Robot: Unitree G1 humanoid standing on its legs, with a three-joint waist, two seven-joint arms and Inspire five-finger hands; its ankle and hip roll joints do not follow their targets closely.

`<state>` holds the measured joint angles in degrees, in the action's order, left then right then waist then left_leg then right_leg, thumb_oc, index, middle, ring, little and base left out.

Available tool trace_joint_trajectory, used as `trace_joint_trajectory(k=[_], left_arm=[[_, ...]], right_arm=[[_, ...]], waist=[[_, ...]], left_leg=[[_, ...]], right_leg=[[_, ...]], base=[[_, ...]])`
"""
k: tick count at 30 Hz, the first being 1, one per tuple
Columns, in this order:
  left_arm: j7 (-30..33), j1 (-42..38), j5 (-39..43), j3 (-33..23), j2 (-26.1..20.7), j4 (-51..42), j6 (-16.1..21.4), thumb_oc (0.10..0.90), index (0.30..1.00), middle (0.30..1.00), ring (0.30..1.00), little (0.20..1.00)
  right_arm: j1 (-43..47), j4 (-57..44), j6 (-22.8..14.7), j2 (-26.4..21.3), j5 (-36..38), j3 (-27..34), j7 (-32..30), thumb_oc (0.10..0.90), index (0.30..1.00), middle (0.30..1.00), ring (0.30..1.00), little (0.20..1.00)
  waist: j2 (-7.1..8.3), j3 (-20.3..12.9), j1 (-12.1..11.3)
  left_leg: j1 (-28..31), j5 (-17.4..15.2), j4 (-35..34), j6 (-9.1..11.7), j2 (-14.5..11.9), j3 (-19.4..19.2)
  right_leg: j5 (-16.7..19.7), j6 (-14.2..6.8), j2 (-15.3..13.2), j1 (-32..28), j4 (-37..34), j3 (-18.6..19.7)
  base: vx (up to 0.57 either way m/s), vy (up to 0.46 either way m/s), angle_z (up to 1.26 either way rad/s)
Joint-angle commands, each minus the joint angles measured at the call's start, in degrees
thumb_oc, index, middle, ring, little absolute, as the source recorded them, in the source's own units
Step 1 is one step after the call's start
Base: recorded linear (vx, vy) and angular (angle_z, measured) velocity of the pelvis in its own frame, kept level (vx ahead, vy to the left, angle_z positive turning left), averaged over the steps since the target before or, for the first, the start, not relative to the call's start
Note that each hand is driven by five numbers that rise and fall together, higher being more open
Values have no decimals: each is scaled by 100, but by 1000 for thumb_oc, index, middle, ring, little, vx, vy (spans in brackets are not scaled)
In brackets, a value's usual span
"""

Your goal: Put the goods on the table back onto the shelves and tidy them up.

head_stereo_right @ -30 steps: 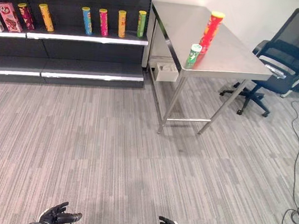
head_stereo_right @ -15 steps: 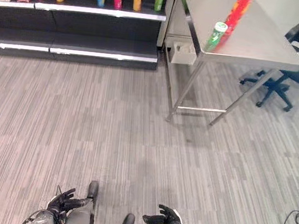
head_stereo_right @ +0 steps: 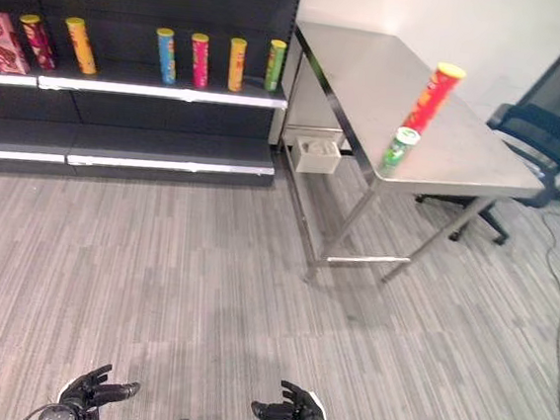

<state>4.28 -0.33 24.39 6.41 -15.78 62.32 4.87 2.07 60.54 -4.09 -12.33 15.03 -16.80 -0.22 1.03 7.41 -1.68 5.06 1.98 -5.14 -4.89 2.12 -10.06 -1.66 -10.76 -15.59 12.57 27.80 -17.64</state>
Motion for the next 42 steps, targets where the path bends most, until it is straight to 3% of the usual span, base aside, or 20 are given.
trace_joint_trajectory(k=[1, 3, 7, 8, 11, 16, 18, 20, 24, 25, 27, 29, 32, 33, 35, 36, 37, 39, 40, 42], left_arm=[[-131, -199, -297, 33, -81, -58, 194, 800, 900, 900, 900, 900], [-139, -218, -387, 43, -89, -35, 208, 800, 900, 900, 900, 900], [-140, -216, -388, 44, -86, -35, 208, 800, 900, 900, 900, 900], [-201, -183, -559, 122, -20, -176, 215, 800, 900, 900, 900, 900], [-231, -171, -581, 267, 29, -308, 188, 800, 900, 900, 900, 900], [-225, -242, -383, 337, -35, -458, 141, 800, 900, 900, 900, 900], [-223, -262, -324, 344, -15, -445, 126, 800, 900, 900, 900, 900], [-180, -289, -266, 346, 43, -426, 107, 800, 900, 900, 900, 900], [-160, -236, -299, 379, 97, -404, 97, 800, 900, 900, 900, 900], [-157, -203, -312, 397, 120, -412, 98, 800, 900, 900, 900, 900], [-158, -123, -310, 463, 166, -347, 105, 800, 900, 900, 900, 900], [-151, -86, -282, 492, 172, -313, 95, 800, 900, 900, 900, 900], [-171, -46, -285, 452, 141, -262, 105, 800, 900, 900, 900, 900], [-222, -37, -287, 381, -31, -292, 129, 800, 900, 900, 900, 900], [-238, -50, -341, 432, -105, -361, 124, 800, 900, 900, 900, 900], [-252, -101, -383, 424, -176, -341, 146, 800, 900, 900, 900, 900], [-305, -83, -428, 440, -237, -501, 121, 800, 900, 900, 900, 900], [-363, -92, -550, 361, -278, -425, 127, 800, 900, 900, 900, 900], [-135, -363, -966, 361, -389, 36, 82, 800, 900, 900, 900, 900], [-311, -235, -660, 393, -364, -180, 129, 800, 900, 900, 900, 900]], right_arm=[[299, 229, -81, -245, 72, 274, -48, 800, 900, 900, 900, 900], [300, 349, -68, -246, 65, 309, -59, 800, 900, 900, 900, 900], [299, 352, -70, -248, 65, 309, -58, 800, 900, 900, 900, 900], [259, 584, -17, -270, 22, 441, -79, 800, 900, 900, 900, 900], [169, 710, -45, -327, 91, 473, -66, 800, 900, 900, 900, 900], [231, 446, -97, -410, 197, 214, -41, 800, 900, 900, 900, 900], [300, 361, -100, -426, 172, 134, -69, 800, 900, 900, 900, 900], [410, 363, -80, -420, 201, 97, -100, 800, 900, 900, 900, 900], [413, 137, -80, -433, 199, 37, -95, 800, 900, 900, 900, 900], [386, 83, -81, -451, 148, 10, -99, 800, 900, 900, 900, 900], [361, 57, -97, -488, 16, -67, -79, 800, 900, 900, 900, 900], [365, 197, -95, -500, -51, -83, -61, 800, 900, 900, 900, 900], [359, 294, -79, -456, -93, -91, -20, 800, 900, 900, 900, 900], [357, 311, -79, -362, 18, 84, -17, 800, 900, 900, 900, 900], [368, 270, -65, -374, 128, 257, -38, 800, 900, 900, 900, 900], [386, 229, -84, -414, 217, 415, -81, 800, 900, 900, 900, 900], [317, 132, -75, -478, 315, 624, -115, 800, 900, 900, 900, 900], [168, 164, -68, -571, 356, 829, -109, 800, 900, 900, 900, 900], [209, 450, -56, -721, 201, 717, -156, 800, 900, 900, 900, 900], [30, 557, -50, -731, 363, 1029, -191, 800, 900, 900, 900, 900]], waist=[[233, 264, -47], [311, 254, 42], [290, 267, 34], [372, 185, 81], [311, -4, 165], [305, 72, 73], [404, 201, -32], [437, 293, -128], [405, 269, -233], [329, 248, -256], [152, 214, -466], [117, 183, -524], [115, 176, -537], [197, 127, -549], [187, 155, -474], [128, 272, -371], [75, 308, -277], [114, 265, -197], [190, 308, -51], [228, 223, -84]], left_leg=[[8, -253, 14, 525, -132, 135], [158, -392, 14, 574, -102, 213], [188, -414, 14, 582, -126, 208], [559, -726, 14, 685, -161, 195], [929, -681, 114, 815, -426, 371], [17, 388, 2978, 1417, -1010, 522], [-389, 495, 3633, 1345, -1001, 541], [-776, 376, 3295, 1195, -1322, 226], [-989, 173, 1569, 1108, -1368, -65], [-1082, 381, 983, 1154, -1338, 41], [-1409, 945, 16, 1345, -1119, 1010], [-1430, 974, 46, 1368, -978, 1509], [-1186, 819, 127, 1266, -925, 1496], [-884, 528, 138, 947, -710, 1320], [-740, 384, 108, 720, -615, 1082], [-525, 284, 57, 619, -576, 798], [-350, 131, 31, 578, -537, 609], [-144, -35, 14, 675, -574, 291], [-55, -134, 14, 701, -604, 188], [-77, -67, 74, 710, -593, 171]], right_leg=[[1023, 24, 355, -716, -2273, -109], [1305, -125, 406, -471, -2997, 41], [1332, -125, 439, -525, -3057, 34], [1581, -305, 302, -225, -3280, -404], [1516, -116, 614, -555, -3280, -347], [893, 442, 1095, -1245, -3280, -518], [723, 545, 1092, -1402, -3280, -523], [610, 517, 1078, -1534, -3280, -494], [378, 424, 1046, -1698, -3280, -285], [298, 411, 1081, -1757, -3280, -251], [77, 428, 1230, -2000, -3280, 0], [-44, 414, 1234, -2193, -3280, 211], [-66, 430, 1186, -2367, -3280, 373], [4, 214, 810, -2022, -2494, 613], [235, 56, 597, -1496, -1637, 722], [692, -10, 353, -1127, -1098, 527], [795, -12, 133, -971, -959, 194], [923, -94, -41, -1097, -2047, -112], [937, -99, 114, -1084, -2583, 202], [964, -144, 168, -1235, -2750, 429]], base=[[362, -38, 17], [307, -20, -5], [191, -14, 18], [759, -54, 24], [780, -141, 11], [331, -204, 2], [189, -117, -33], [196, -12, -59], [276, 140, -27], [317, 237, -28], [430, 306, -4], [356, 290, -41], [240, 311, -148], [184, 513, -40], [141, 530, -128], [87, 438, -198], [91, 330, -186], [144, 16, -102], [156, -99, -85], [90, -40, -34]])
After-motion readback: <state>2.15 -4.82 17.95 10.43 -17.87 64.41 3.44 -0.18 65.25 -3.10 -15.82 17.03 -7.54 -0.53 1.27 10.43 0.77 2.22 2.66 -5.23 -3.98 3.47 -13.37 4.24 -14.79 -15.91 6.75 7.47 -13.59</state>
